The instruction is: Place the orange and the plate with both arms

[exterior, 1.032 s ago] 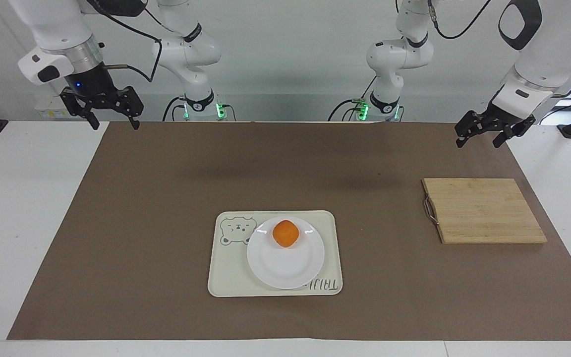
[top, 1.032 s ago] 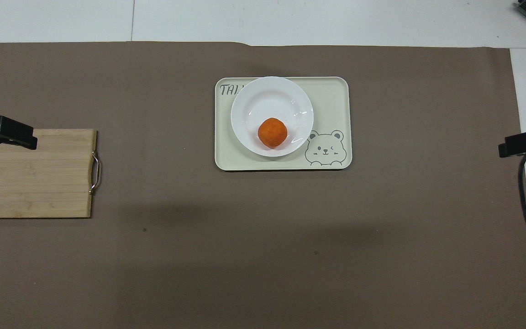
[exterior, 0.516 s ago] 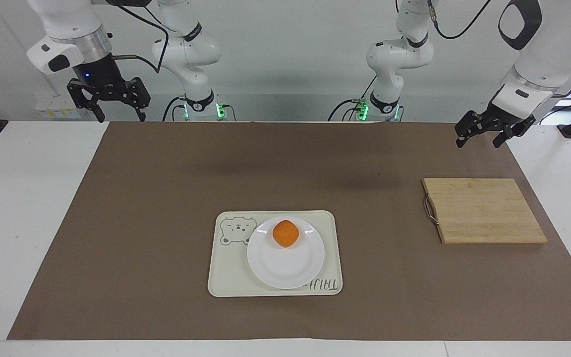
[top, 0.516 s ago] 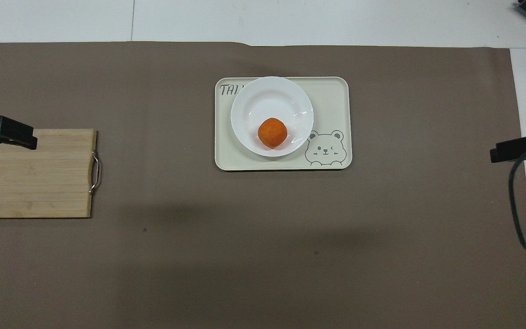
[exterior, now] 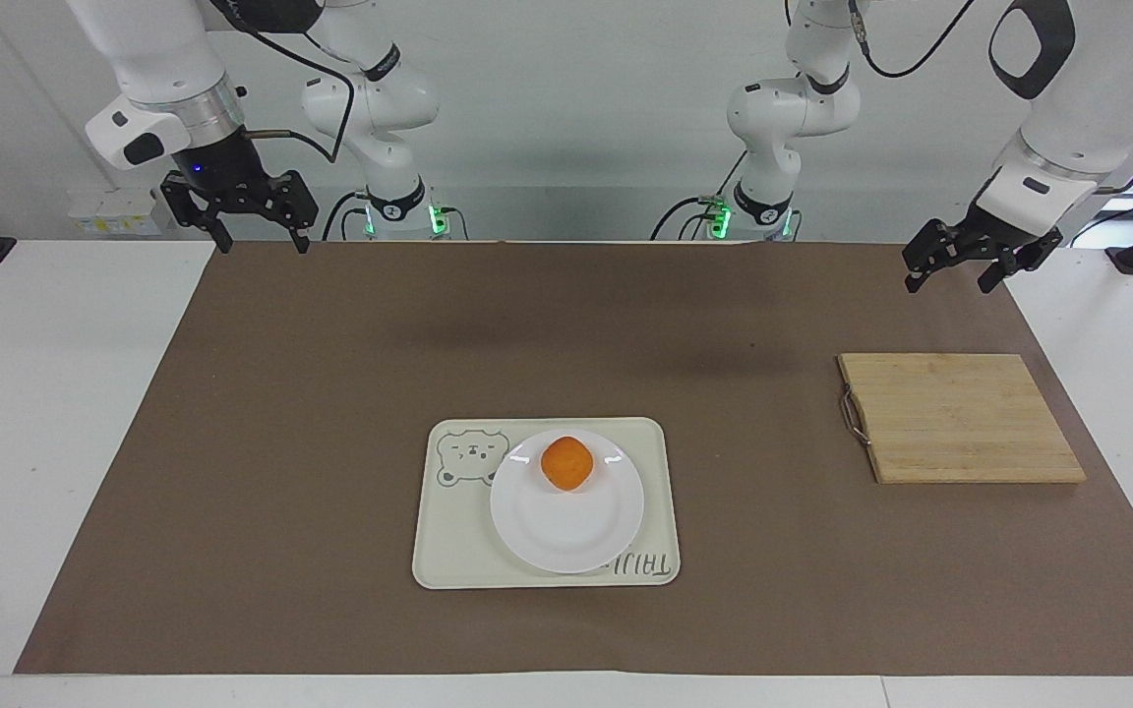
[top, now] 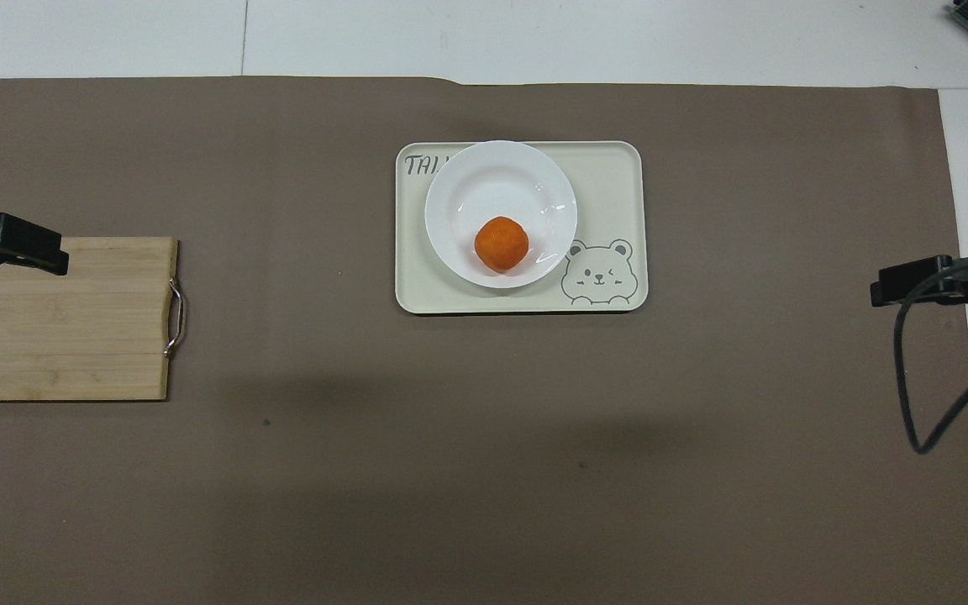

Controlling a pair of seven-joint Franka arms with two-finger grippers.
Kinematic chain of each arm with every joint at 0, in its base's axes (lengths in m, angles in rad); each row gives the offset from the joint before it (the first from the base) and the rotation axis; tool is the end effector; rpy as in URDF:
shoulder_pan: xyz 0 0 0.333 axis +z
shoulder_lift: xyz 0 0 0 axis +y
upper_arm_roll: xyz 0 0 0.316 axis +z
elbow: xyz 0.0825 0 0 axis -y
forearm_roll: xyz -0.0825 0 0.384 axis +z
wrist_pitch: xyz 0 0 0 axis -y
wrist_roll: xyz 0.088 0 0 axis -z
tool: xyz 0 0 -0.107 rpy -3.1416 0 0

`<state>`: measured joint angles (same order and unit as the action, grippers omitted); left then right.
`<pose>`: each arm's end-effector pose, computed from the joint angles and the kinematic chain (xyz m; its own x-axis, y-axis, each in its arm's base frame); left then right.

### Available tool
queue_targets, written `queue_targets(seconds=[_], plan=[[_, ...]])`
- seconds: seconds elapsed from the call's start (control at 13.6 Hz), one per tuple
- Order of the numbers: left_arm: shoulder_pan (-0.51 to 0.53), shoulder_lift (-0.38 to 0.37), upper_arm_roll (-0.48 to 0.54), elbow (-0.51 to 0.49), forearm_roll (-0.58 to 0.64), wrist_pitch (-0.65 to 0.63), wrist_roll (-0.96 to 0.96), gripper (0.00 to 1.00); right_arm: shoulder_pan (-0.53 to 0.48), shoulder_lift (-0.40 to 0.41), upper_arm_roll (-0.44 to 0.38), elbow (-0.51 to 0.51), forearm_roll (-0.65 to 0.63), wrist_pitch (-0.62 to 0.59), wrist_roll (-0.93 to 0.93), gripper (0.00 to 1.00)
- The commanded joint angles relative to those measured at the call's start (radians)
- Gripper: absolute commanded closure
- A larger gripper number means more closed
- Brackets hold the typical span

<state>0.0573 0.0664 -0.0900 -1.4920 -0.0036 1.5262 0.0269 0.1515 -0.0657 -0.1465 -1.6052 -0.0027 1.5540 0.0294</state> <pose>0.5704 -0.0172 0.6205 0.9977 -0.0597 -0.0317 -0.0594 -0.9982 0.0104 0.5326 -0.0004 0.6421 0.9996 -0.0243 0.0136 -0.0242 -0.9997 -0.0073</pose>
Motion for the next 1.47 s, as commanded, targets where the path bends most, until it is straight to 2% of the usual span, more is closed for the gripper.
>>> queue_targets(seconds=[0.0, 0.37, 0.59, 1.4], plan=[[0.003, 0.004, -0.001, 0.007, 0.002, 0.002, -0.01, 0.0, -0.003, -0.026, 0.008, -0.025, 0.017, 0.009, 0.014, 0.0], [0.003, 0.004, -0.001, 0.007, 0.002, 0.002, -0.01, 0.0, -0.004, -0.019, 0.008, -0.019, 0.006, 0.026, -0.049, 0.0], [0.003, 0.004, -0.001, 0.007, 0.002, 0.003, -0.01, 0.0, -0.02, 0.056, 0.007, 0.094, 0.026, -0.047, -0.048, 0.0], [0.003, 0.004, -0.001, 0.007, 0.002, 0.003, -0.01, 0.0, -0.016, 0.037, 0.002, 0.065, 0.023, -0.031, -0.057, 0.0]])
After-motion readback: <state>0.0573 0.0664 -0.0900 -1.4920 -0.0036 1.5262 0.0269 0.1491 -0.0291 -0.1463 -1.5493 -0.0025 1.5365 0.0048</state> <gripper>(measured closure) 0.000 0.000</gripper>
